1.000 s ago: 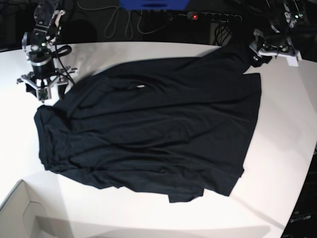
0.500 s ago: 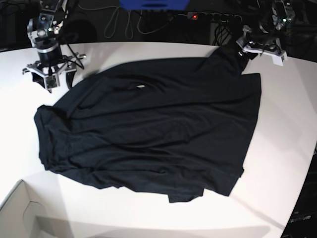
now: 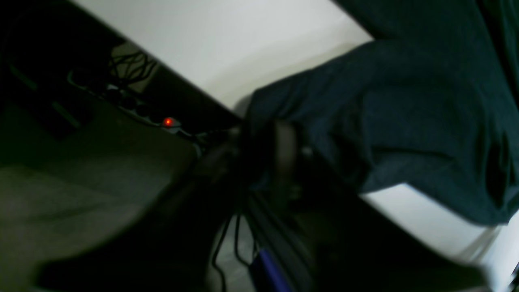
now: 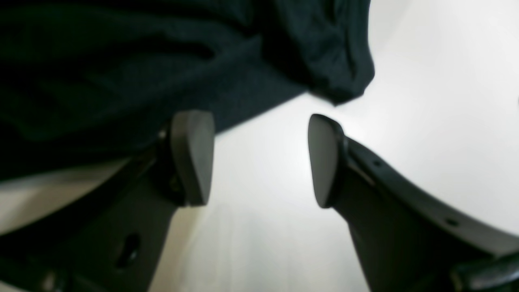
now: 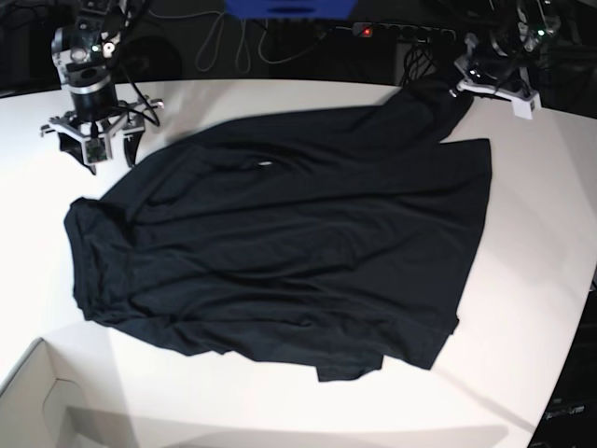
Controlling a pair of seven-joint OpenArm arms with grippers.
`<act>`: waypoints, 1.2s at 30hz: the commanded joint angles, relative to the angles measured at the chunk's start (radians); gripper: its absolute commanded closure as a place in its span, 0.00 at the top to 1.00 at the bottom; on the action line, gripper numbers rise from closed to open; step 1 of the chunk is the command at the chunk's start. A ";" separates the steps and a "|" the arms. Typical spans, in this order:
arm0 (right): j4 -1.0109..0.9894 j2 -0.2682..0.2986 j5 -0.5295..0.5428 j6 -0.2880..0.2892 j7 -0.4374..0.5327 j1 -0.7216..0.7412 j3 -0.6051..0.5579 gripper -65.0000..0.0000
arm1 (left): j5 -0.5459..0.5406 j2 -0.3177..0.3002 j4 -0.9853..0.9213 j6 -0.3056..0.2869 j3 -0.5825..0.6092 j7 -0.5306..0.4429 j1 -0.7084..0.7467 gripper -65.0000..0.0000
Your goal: Layout the t-shirt on the table in an organized manner, then fold the t-shirt properly
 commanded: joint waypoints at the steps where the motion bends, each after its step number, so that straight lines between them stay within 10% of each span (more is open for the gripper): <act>1: 0.032 0.000 0.012 -0.003 0.022 -0.007 0.003 0.56 | -0.002 -0.003 0.003 -0.011 0.008 -0.065 -0.026 0.00; 20: 0.046 0.098 0.007 -0.003 0.012 -0.084 -0.308 0.57 | -0.003 -0.004 0.106 -0.011 0.005 -0.065 -0.034 0.00; 36: -0.108 0.156 0.007 -0.003 0.022 -0.048 -0.333 0.56 | -0.005 -0.052 0.117 -0.003 0.005 -0.065 -0.093 0.00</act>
